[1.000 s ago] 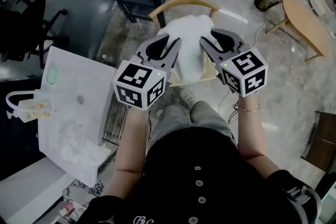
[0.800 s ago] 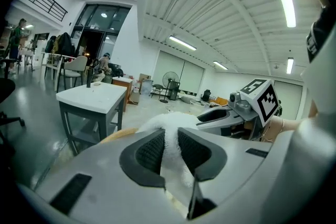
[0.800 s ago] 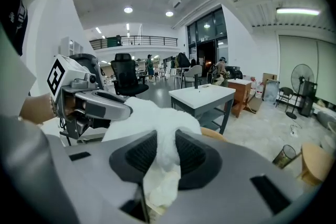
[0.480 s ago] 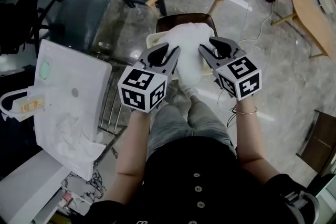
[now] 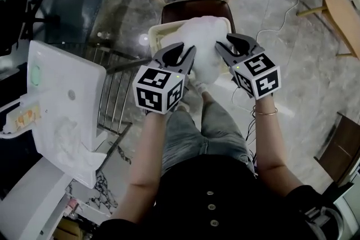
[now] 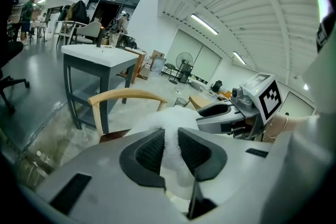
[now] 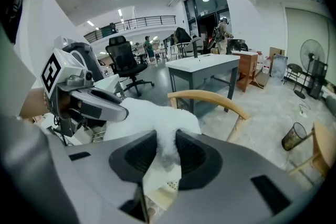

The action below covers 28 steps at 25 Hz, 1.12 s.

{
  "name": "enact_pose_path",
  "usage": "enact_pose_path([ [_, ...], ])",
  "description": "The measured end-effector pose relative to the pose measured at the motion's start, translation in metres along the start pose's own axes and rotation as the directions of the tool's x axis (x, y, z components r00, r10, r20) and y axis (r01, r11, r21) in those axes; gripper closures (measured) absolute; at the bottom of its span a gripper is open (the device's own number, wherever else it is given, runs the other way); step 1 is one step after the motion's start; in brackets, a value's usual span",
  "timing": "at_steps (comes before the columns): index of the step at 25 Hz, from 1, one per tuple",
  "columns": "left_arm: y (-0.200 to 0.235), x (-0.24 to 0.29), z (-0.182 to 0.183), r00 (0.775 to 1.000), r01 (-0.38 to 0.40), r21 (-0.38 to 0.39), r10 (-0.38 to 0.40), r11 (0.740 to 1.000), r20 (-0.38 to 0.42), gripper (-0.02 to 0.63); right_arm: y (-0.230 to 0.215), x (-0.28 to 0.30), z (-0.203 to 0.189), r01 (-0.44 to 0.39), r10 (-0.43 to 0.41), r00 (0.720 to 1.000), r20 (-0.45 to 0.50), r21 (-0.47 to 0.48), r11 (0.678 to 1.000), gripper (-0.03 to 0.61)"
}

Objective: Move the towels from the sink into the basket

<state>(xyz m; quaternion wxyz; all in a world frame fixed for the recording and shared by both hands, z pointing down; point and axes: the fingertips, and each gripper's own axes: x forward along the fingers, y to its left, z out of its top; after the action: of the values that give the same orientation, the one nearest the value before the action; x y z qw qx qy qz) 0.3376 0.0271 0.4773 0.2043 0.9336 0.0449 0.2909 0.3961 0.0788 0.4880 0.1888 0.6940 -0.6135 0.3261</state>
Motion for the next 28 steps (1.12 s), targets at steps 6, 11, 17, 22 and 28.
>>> enact_pose_path([
  [6, 0.007, 0.031, -0.023, 0.998, -0.003, -0.012, 0.002, 1.0, -0.069, 0.538, -0.02, 0.022, -0.028, -0.007, 0.008, 0.999, -0.053, 0.019, 1.0, 0.463],
  [11, 0.016, 0.05, -0.039, 0.993, -0.013, -0.018, 0.011, 1.0, -0.115, 0.538, -0.03, 0.038, -0.048, -0.002, 0.005, 0.995, -0.101, 0.031, 1.0, 0.454],
  [17, 0.025, 0.056, -0.06, 0.975, -0.096, 0.034, 0.101, 0.995, -0.198, 0.464, -0.033, 0.05, -0.069, 0.031, -0.022, 0.983, -0.182, 0.045, 0.998, 0.354],
  [22, 0.026, 0.054, -0.061, 0.972, -0.133, 0.023, 0.134, 0.991, -0.194, 0.437, -0.031, 0.047, -0.07, -0.002, 0.009, 0.983, -0.181, 0.037, 0.999, 0.331],
  [28, 0.02, 0.043, -0.054, 0.975, -0.137, 0.017, 0.137, 0.99, -0.177, 0.437, -0.02, 0.04, -0.06, -0.059, 0.06, 0.983, -0.172, 0.009, 0.998, 0.295],
])
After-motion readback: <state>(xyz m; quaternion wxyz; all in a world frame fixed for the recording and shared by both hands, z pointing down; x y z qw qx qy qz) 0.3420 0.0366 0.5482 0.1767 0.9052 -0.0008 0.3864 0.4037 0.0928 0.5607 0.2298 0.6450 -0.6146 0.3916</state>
